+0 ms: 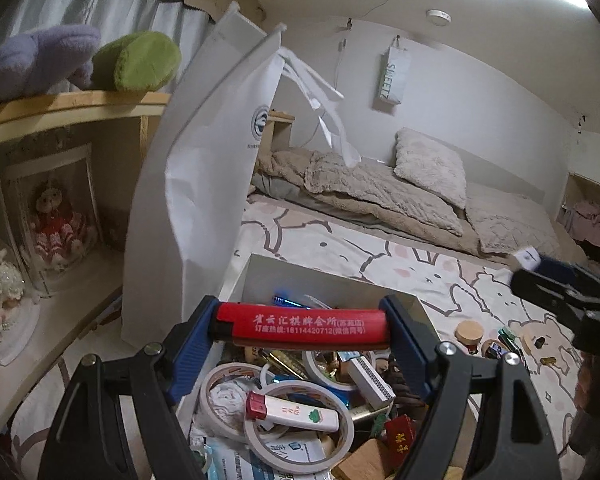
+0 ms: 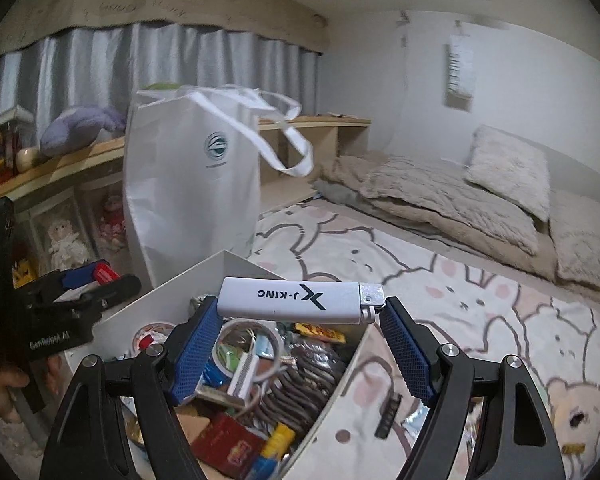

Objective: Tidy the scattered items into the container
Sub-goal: 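Carry the red lighter and J-KING lighter over the white box with both grippers, then lower the J-KING lighter into the box and open the right gripper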

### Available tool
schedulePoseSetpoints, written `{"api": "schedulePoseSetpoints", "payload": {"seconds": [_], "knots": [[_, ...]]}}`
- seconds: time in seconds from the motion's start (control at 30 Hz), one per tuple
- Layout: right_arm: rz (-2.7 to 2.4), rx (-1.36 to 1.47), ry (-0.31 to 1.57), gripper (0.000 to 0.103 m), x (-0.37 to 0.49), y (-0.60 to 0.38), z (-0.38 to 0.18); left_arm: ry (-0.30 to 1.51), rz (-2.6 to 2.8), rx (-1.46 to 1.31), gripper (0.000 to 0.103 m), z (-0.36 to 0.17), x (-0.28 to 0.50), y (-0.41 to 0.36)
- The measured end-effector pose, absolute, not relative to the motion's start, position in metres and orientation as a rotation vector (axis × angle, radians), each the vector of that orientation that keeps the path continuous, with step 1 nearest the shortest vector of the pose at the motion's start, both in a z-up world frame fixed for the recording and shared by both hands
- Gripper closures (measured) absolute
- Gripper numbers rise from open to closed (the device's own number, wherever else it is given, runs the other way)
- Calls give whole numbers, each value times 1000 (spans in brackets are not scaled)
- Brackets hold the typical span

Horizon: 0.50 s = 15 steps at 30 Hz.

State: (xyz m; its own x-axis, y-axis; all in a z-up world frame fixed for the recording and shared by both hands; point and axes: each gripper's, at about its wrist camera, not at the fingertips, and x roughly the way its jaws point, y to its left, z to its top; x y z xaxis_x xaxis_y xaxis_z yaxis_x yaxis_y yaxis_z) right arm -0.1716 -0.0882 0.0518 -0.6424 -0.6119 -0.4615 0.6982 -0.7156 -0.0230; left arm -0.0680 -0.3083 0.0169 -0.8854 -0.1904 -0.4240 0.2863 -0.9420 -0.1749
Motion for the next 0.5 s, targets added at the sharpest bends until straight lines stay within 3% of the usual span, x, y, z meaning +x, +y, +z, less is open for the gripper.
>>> {"api": "schedulePoseSetpoints", "payload": {"seconds": [0.27, 0.5], "knots": [[-2259, 576, 375, 22, -189, -138, 51, 318, -2793, 655, 22, 4, -79, -311], [-2213, 645, 352, 22, -209, -166, 50, 320, -2796, 682, 22, -5, -85, -312]]}}
